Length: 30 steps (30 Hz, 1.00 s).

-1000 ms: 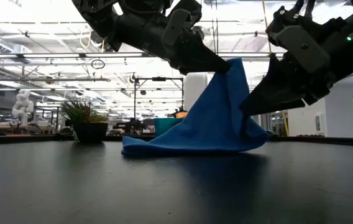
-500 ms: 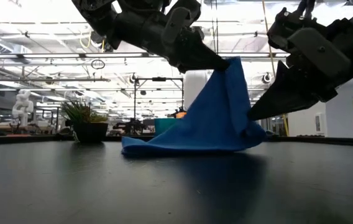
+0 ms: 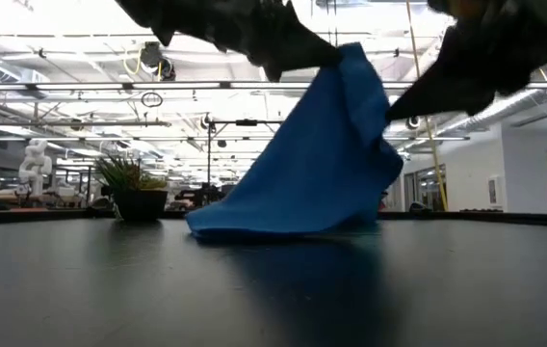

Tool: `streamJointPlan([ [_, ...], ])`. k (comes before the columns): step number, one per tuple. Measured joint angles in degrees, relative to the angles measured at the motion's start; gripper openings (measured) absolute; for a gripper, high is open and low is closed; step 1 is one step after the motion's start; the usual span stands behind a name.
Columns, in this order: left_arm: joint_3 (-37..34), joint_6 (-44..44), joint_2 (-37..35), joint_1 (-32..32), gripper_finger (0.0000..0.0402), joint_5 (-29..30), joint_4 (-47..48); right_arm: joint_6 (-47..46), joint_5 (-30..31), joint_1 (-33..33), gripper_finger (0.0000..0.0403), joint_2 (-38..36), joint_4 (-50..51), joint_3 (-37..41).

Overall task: Fold microfiber towels
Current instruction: Fold the blue microfiber cloth

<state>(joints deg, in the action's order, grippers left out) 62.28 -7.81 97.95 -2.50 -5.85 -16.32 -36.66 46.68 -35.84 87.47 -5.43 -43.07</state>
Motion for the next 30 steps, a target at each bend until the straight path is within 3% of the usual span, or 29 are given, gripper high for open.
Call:
streamJointPlan([
  [11, 0.04, 0.37, -8.19, -4.05, 0.0004, 0.38, 3.01, 10.74, 4.50, -6.55, 0.0000, -13.31, -1.91, -0.01],
  [16, 0.07, 0.50, -13.72, -8.95, 0.0004, 6.60, 6.44, 19.10, 4.48, -9.56, 0.0000, -16.76, -9.50, -0.02],
  [22, 0.09, 3.34, -18.24, -16.08, 0.0003, 10.33, 8.38, 23.04, 2.50, -12.78, 0.0001, -17.03, -14.66, -1.19],
  [30, 0.07, 6.92, -18.52, -24.56, 0.0003, 18.09, 8.41, 22.46, 0.28, -13.83, 0.0001, -13.60, -17.03, -3.15],
])
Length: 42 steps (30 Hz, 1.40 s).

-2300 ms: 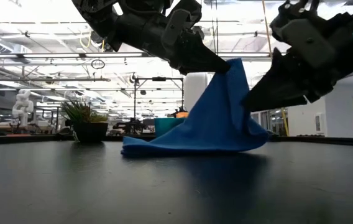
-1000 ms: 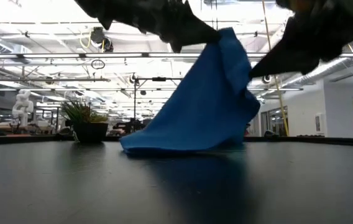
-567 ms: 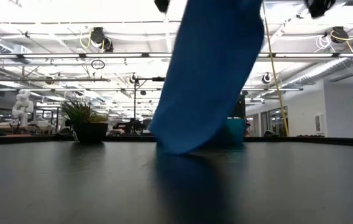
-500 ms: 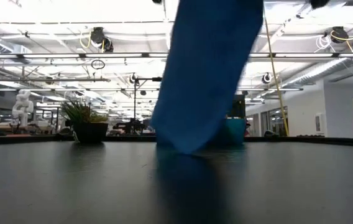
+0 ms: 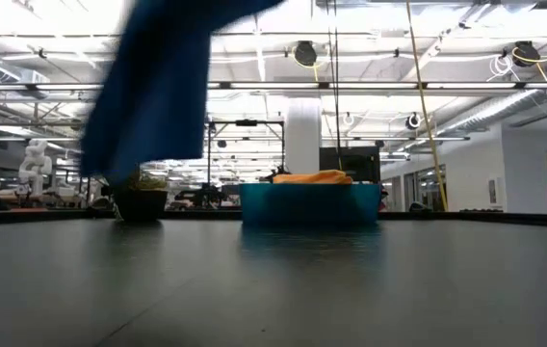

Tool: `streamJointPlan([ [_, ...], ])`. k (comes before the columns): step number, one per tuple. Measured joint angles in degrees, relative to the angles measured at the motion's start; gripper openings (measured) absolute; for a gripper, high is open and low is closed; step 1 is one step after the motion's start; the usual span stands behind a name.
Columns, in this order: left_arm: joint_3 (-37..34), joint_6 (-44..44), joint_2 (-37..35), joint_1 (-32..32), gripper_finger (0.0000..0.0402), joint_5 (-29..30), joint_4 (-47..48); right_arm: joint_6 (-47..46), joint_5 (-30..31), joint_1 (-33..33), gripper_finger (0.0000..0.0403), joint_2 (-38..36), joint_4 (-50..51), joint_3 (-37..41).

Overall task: Fold microfiber towels
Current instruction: Fold the blue microfiber cloth

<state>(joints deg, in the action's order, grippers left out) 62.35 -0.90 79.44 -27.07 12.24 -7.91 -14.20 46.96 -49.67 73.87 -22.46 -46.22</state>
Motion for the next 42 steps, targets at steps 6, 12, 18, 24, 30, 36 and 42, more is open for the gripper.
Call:
streamJointPlan([
  [6, 0.00, -1.60, 0.00, -0.37, 0.0003, 6.19, 1.37, 1.82, -4.05, 3.87, 0.0005, 3.45, -3.66, -0.02],
  [12, 0.00, -1.59, 0.00, 3.85, 0.0003, 6.47, 3.16, 0.08, -9.74, 9.41, 0.0070, 6.09, -3.70, -0.02],
  [18, 0.00, -1.30, 0.00, 6.83, 0.0003, 6.29, 4.87, 2.97, -9.79, 12.44, 0.0160, 6.05, -2.55, -0.02],
  [24, 0.00, -0.58, 0.02, 8.62, 0.0007, 6.21, 5.64, 3.22, -9.81, 15.80, 0.0217, 6.05, -0.88, -0.02],
  [30, 0.00, -0.67, 0.04, 8.81, 0.0003, 6.11, 5.65, 3.18, -11.50, 19.47, 0.0230, 6.62, -1.88, -0.02],
  [36, 0.00, -0.69, 0.07, 8.78, 0.0004, 6.11, 5.67, 2.16, -13.02, 22.07, 0.0199, 8.98, -2.91, -0.02],
  [42, 0.00, -0.47, 0.07, 8.78, 0.0009, 6.11, 7.05, 3.09, -13.03, 22.16, 0.0089, 9.16, -2.99, -0.02],
])
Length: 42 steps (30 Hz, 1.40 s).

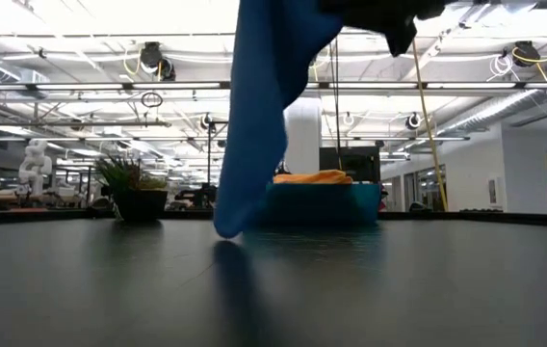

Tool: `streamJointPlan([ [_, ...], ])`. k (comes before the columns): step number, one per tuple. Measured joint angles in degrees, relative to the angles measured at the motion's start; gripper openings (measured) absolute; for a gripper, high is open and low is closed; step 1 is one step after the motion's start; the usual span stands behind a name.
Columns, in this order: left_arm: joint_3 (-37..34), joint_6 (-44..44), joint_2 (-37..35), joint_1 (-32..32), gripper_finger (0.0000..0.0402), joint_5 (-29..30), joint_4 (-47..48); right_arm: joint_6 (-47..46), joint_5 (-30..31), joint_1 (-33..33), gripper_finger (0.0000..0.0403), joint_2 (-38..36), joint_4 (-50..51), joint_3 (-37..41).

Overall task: Fold microfiber towels
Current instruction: Fold the blue microfiber cloth

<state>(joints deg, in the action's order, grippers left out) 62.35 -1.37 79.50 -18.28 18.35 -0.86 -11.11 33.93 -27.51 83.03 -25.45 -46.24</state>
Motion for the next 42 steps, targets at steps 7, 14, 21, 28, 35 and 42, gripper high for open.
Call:
streamJointPlan([
  [7, 0.00, 3.64, 0.00, -0.39, 0.0007, -0.06, 2.65, 4.16, -2.69, -4.22, 0.0012, -2.51, -1.73, 0.00],
  [14, 0.00, 7.58, 0.04, -5.18, 0.0006, -5.34, 1.02, 0.04, -8.35, -9.14, 0.0004, -3.02, -7.73, 0.00],
  [21, 0.00, 10.10, 0.07, -12.65, 0.0004, -4.41, -2.13, -1.71, -8.41, -12.71, 0.0002, -2.95, -12.15, 0.00],
  [28, 0.00, 11.11, 0.13, -14.70, 0.0003, 0.25, -0.30, -4.11, -9.56, -12.86, 0.0001, -2.95, -12.89, -0.02],
  [35, -0.09, 14.60, 3.35, -7.10, 0.0007, -0.68, 9.30, -12.53, -8.52, -8.19, 0.0001, -2.95, -1.45, 0.04],
  [42, -0.11, 9.51, 7.09, 2.08, 0.0012, -0.71, 11.27, -15.17, -5.43, -2.50, 0.0000, -2.97, 9.02, 0.08],
])
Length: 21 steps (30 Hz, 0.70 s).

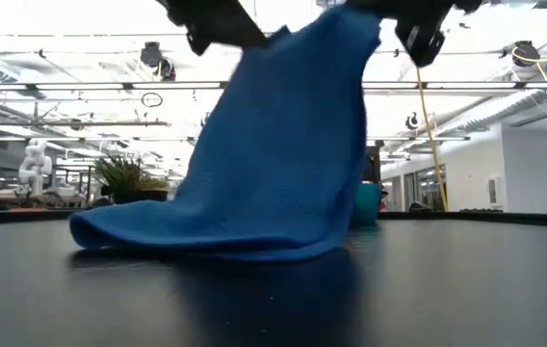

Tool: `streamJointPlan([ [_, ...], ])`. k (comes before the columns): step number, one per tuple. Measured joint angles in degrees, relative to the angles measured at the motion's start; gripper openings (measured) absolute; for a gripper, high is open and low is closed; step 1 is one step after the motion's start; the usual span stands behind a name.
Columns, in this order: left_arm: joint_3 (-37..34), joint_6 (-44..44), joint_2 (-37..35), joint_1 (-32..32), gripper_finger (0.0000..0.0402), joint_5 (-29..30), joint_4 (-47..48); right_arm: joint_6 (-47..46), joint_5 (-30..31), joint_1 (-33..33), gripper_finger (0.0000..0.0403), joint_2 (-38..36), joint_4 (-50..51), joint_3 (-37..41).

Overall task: Fold microfiber towels
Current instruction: Fold the blue microfiber cloth

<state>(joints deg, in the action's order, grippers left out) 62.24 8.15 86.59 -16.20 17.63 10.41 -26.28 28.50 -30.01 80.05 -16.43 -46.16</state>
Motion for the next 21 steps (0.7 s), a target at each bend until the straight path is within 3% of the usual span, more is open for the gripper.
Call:
streamJointPlan([
  [7, 0.06, -4.65, 1.72, 7.95, 0.0004, -0.30, -1.74, -0.07, 1.15, 4.57, 0.0000, -0.02, 6.54, 0.01],
  [11, -1.40, -6.07, 1.96, 11.04, 0.0005, -3.97, -3.40, -0.15, 4.27, 5.61, 0.0000, -0.02, 10.99, 0.00],
  [21, -16.23, -9.14, 1.92, 13.61, 0.0003, -9.52, -23.26, 1.52, 6.14, 6.07, 0.0000, 1.84, 9.41, -0.02],
])
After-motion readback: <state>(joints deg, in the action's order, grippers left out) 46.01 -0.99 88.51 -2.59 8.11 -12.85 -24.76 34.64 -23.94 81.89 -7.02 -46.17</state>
